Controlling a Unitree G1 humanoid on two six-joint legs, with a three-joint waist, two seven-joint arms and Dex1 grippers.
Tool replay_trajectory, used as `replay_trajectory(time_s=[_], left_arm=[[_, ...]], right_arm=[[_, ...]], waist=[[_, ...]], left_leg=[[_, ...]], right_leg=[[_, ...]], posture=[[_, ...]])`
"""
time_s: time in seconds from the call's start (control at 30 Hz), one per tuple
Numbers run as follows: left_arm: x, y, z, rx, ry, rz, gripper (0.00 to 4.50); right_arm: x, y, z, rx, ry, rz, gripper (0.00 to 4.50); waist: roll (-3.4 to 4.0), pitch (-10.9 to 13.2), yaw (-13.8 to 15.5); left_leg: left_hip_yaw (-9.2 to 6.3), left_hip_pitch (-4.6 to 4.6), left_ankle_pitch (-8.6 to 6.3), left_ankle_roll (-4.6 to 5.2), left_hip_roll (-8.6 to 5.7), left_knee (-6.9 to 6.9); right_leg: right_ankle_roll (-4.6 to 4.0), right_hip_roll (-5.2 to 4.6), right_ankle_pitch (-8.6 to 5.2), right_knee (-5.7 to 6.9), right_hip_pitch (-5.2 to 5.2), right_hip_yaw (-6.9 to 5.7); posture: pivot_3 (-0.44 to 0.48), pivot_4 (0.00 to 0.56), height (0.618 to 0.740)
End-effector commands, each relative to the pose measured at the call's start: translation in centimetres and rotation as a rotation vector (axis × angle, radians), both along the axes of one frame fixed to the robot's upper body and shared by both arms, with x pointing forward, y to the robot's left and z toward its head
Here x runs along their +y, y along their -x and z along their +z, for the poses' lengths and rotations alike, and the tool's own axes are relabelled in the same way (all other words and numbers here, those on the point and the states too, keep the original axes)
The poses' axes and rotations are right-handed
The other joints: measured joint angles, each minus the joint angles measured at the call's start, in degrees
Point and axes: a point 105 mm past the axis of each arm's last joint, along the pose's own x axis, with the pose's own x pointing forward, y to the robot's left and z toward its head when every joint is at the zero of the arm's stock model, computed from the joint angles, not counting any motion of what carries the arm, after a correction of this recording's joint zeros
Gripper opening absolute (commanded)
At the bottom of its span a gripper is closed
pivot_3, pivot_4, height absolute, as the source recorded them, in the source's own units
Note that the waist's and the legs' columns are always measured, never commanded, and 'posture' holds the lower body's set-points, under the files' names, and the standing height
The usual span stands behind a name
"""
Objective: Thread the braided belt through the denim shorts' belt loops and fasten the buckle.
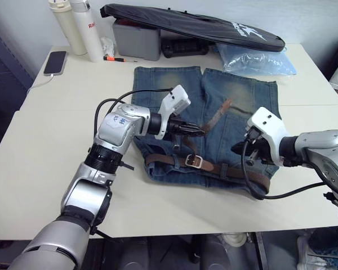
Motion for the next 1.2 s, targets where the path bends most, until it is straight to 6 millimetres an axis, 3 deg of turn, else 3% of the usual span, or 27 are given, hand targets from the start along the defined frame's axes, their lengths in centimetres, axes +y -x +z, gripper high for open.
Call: replay_trajectory(time_s=[0.03,0.07,0.17,0.3,0.43,0.77,0.87,0.97,1.07,1.1,1.2], left_arm=[[0.1,0.8,0.0,-0.221,-0.092,-0.098,0.00],[0.1,0.9,-0.1,-0.253,-0.109,-0.110,0.00],[0.0,0.6,-0.2,-0.309,-0.128,-0.103,0.00],[-0.3,0.0,0.0,-0.318,-0.116,-0.066,0.00],[-0.3,-0.1,0.0,-0.328,-0.121,-0.062,0.00],[-1.0,-0.1,0.1,-0.367,-0.131,-0.088,0.00],[-1.1,-0.2,0.2,-0.373,-0.133,-0.088,0.00],[-1.1,-0.3,0.2,-0.379,-0.133,-0.084,0.00],[-0.9,-0.9,0.6,-0.403,-0.133,-0.047,0.00],[-0.9,-1.0,0.9,-0.389,-0.111,-0.039,0.62],[-1.2,-1.1,1.4,-0.419,-0.095,-0.043,1.48]], right_arm=[[-0.3,-0.8,3.3,-0.259,0.089,0.042,0.07],[-0.4,-0.9,3.7,-0.288,0.103,0.051,0.07],[-0.1,-0.5,4.9,-0.322,0.097,0.108,0.90],[-1.1,0.2,6.4,-0.351,0.222,0.133,2.65],[-0.9,1.0,7.5,-0.351,0.271,0.206,2.65],[0.8,-0.8,5.9,-0.399,0.321,0.287,2.65],[0.9,-1.2,5.7,-0.404,0.321,0.291,1.78],[1.0,-1.3,5.6,-0.399,0.311,0.295,0.30],[0.9,-1.4,5.6,-0.399,0.309,0.291,0.10],[0.9,-1.4,5.7,-0.399,0.306,0.288,0.00],[0.9,-1.5,5.6,-0.392,0.292,0.275,0.00]], waist=[[0.01,0.01,0.06],[0.02,0.02,0.07],[-0.02,0.04,0.21],[-0.01,0.06,0.39],[-0.01,0.06,0.16],[-0.01,0.06,0.30],[-0.01,0.06,0.22],[-0.01,0.06,0.20],[-0.01,0.06,0.25],[-0.01,0.06,0.24],[-0.01,0.06,0.24]], left_leg=[[0.00,0.00,0.00,0.00,0.00,0.02],[0.00,-0.01,0.00,0.00,0.00,0.03],[0.01,-0.01,0.00,0.00,0.00,0.04],[0.00,-0.13,-0.02,0.04,0.00,0.14],[-0.01,-0.13,-0.03,0.07,0.00,0.15],[-0.01,-0.15,-0.03,0.07,0.00,0.24],[-0.01,-0.23,-0.05,0.09,0.00,0.41],[-0.02,-0.25,-0.07,0.13,0.00,0.49],[-0.03,-0.28,-0.08,0.15,0.00,0.56],[-0.04,-0.31,-0.09,0.16,0.00,0.60],[-0.05,-0.35,-0.10,0.19,0.00,0.68]], right_leg=[[0.00,0.00,0.00,0.01,0.00,0.01],[0.00,0.00,0.00,0.02,0.00,0.01],[0.01,0.00,0.00,0.01,0.00,0.01],[0.05,-0.01,0.03,-0.01,-0.01,0.00],[0.07,0.00,0.03,-0.01,-0.02,0.00],[0.07,0.00,0.04,0.02,-0.01,-0.01],[0.10,0.00,0.06,0.04,-0.02,-0.01],[0.10,0.00,0.06,0.08,-0.02,-0.01],[0.11,-0.01,0.06,0.10,-0.02,-0.01],[0.11,-0.01,0.06,0.10,-0.02,-0.01],[0.14,-0.01,0.08,0.11,-0.02,-0.02]], posture=[[0.000,0.150,0.740],[0.000,0.150,0.740],[0.000,0.150,0.740],[0.000,0.150,0.740],[0.000,0.150,0.740],[0.000,0.150,0.740],[0.000,0.150,0.740],[0.000,0.150,0.740],[0.000,0.150,0.740],[0.000,0.150,0.740],[0.000,0.150,0.740]])
